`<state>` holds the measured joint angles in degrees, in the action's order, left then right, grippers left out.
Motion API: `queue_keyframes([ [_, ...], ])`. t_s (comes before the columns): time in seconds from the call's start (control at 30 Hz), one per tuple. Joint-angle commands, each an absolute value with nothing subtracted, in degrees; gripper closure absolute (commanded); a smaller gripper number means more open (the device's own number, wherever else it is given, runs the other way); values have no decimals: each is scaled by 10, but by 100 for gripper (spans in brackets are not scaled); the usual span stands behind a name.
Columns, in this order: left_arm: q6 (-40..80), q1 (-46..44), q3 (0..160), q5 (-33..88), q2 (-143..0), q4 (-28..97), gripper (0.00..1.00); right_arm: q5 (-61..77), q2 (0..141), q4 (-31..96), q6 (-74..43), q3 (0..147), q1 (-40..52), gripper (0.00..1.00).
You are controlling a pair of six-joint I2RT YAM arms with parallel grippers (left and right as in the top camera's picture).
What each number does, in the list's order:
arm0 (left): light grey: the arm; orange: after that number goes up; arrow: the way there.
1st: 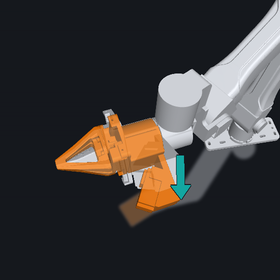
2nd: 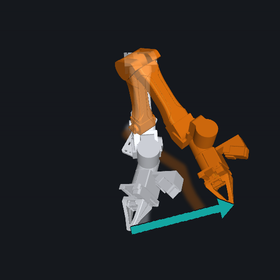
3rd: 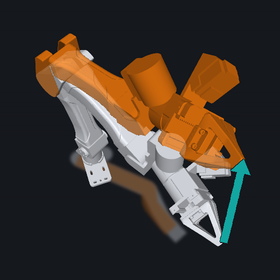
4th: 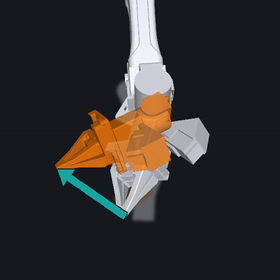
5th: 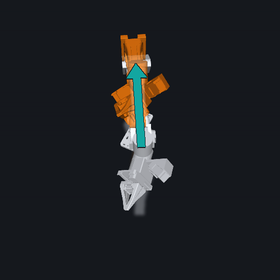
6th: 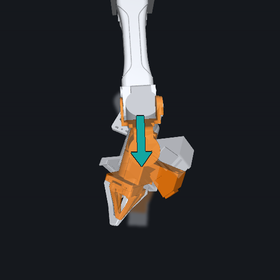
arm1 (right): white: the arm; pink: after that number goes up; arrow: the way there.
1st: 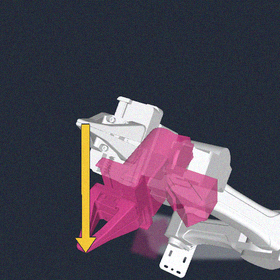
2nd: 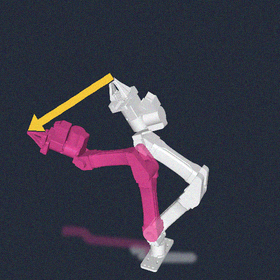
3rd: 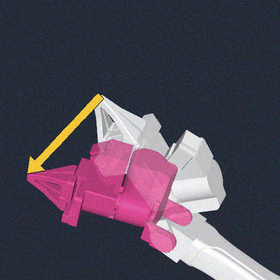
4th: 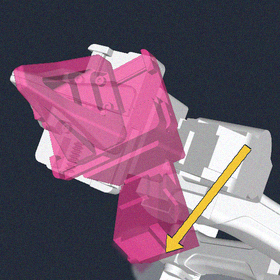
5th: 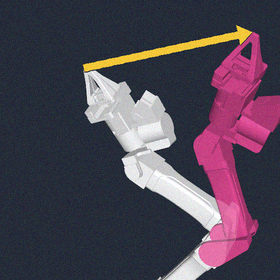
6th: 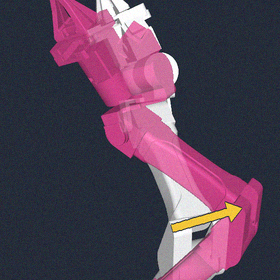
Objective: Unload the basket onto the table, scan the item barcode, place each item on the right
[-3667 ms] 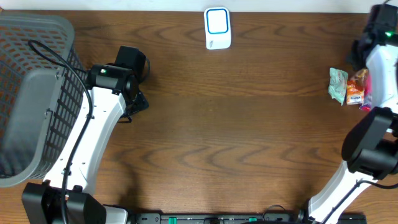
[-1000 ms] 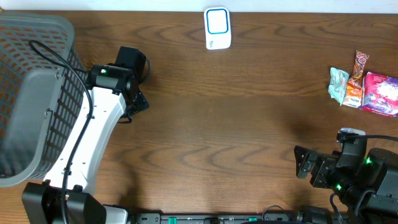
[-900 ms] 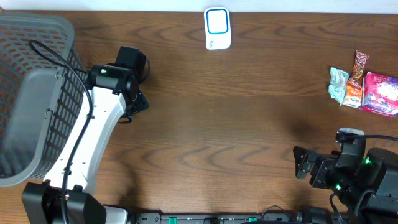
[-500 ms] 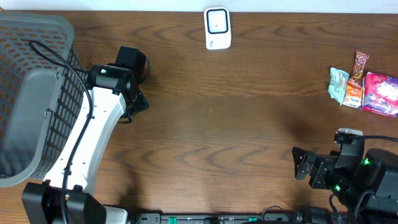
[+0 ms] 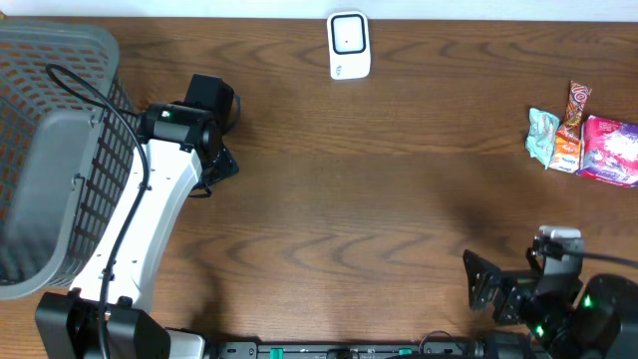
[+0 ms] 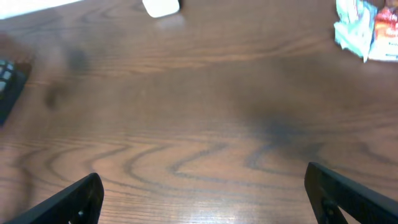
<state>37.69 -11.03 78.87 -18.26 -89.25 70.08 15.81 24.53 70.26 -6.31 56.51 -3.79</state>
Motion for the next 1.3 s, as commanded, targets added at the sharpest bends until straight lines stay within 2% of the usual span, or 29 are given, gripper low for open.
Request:
queue_keyframes([
  [0.0,384,-109,789,-185,-891,702,2,154,208,690,-55,550,-17,1],
  [0.47,384,-109,789,-185,-891,702,2,229,37,418,-55,326,31,1],
  [0.93,384,-109,789,-185,-891,702,2,235,3,326,-55,240,31,1],
  [1.27,384,-109,789,-185,-891,702,2,235,3,215,-55,154,31,1],
])
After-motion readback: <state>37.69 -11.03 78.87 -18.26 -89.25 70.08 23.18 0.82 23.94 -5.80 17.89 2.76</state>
